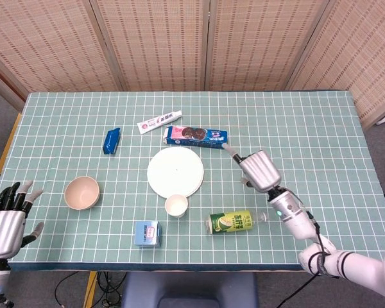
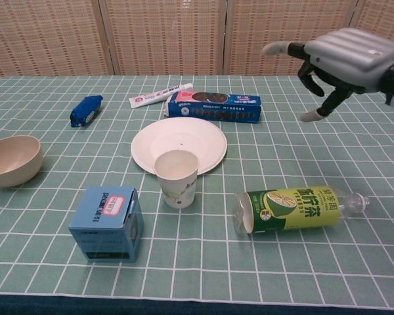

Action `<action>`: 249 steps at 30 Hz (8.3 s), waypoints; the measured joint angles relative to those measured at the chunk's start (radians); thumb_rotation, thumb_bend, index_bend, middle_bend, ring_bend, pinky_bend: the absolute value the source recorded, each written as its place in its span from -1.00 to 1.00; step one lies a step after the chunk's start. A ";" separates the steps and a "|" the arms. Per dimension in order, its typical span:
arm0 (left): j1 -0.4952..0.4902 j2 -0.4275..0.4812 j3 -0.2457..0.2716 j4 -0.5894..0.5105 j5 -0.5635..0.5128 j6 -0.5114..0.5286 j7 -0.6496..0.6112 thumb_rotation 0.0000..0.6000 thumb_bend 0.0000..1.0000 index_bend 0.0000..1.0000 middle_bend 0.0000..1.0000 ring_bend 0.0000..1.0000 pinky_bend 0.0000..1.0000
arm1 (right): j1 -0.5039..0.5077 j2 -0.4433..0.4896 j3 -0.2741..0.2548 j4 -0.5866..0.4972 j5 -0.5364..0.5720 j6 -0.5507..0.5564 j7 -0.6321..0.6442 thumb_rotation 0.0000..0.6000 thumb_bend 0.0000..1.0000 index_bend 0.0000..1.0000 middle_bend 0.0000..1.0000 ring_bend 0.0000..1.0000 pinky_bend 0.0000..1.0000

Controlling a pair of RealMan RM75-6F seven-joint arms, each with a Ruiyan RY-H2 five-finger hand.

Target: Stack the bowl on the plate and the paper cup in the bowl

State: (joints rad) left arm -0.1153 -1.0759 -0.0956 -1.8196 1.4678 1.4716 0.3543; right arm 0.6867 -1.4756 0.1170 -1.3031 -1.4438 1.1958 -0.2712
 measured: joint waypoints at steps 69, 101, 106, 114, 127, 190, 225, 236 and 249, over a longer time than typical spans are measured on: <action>-0.304 -0.229 0.039 0.414 -0.163 -0.401 -0.002 1.00 -0.50 -0.20 0.96 0.85 1.00 | -0.478 0.320 -0.011 -0.244 -0.019 0.348 0.076 1.00 -0.94 -0.66 0.00 -0.05 0.37; -0.338 -0.274 0.039 0.490 -0.181 -0.442 -0.065 1.00 -0.21 0.24 0.99 0.86 1.00 | -0.511 0.322 0.016 -0.252 -0.006 0.333 0.112 1.00 -0.94 -0.66 0.00 -0.06 0.37; -0.344 -0.262 0.036 0.470 -0.174 -0.443 -0.078 1.00 -0.21 0.24 0.99 0.86 1.00 | -0.516 0.326 0.020 -0.255 -0.005 0.337 0.114 1.00 -0.94 -0.66 0.00 -0.05 0.37; -0.381 -0.233 0.013 0.390 -0.131 -0.431 -0.090 1.00 -0.21 0.24 0.99 0.86 1.00 | -0.523 0.331 0.026 -0.256 -0.002 0.339 0.124 1.00 -0.94 -0.66 0.00 -0.05 0.37; -0.536 -0.288 -0.069 0.320 -0.148 -0.522 -0.038 1.00 -0.21 0.24 0.99 0.86 1.00 | -0.528 0.330 0.026 -0.249 -0.004 0.331 0.129 1.00 -0.94 -0.66 0.00 -0.05 0.37; -0.852 -0.393 -0.093 0.271 -0.618 -0.572 0.323 1.00 -0.45 -0.58 -0.11 -0.15 0.55 | -0.561 0.347 0.039 -0.241 0.008 0.342 0.137 1.00 -0.94 -0.66 0.00 -0.05 0.37; -0.916 -0.253 -0.007 0.098 -0.204 -0.805 0.045 1.00 -0.45 -0.81 -0.89 -0.91 -0.43 | -0.572 0.362 0.036 -0.274 -0.002 0.353 0.126 1.00 -0.94 -0.66 0.00 -0.06 0.37; -0.966 -0.324 -0.005 0.142 -0.319 -0.808 0.124 1.00 -0.45 -0.77 -0.89 -0.91 -0.43 | -0.578 0.368 0.036 -0.269 -0.001 0.357 0.135 1.00 -0.93 -0.66 0.00 -0.06 0.37; -1.005 -0.339 0.028 0.144 -0.425 -0.784 0.215 1.00 -0.45 -0.77 -0.92 -0.98 -0.50 | -0.580 0.364 0.037 -0.256 0.003 0.353 0.151 1.00 -0.94 -0.66 0.00 -0.05 0.37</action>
State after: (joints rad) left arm -1.1206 -1.4152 -0.0676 -1.6752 1.0433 0.6880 0.5692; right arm 0.1063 -1.1116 0.1537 -1.5587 -1.4410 1.5490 -0.1206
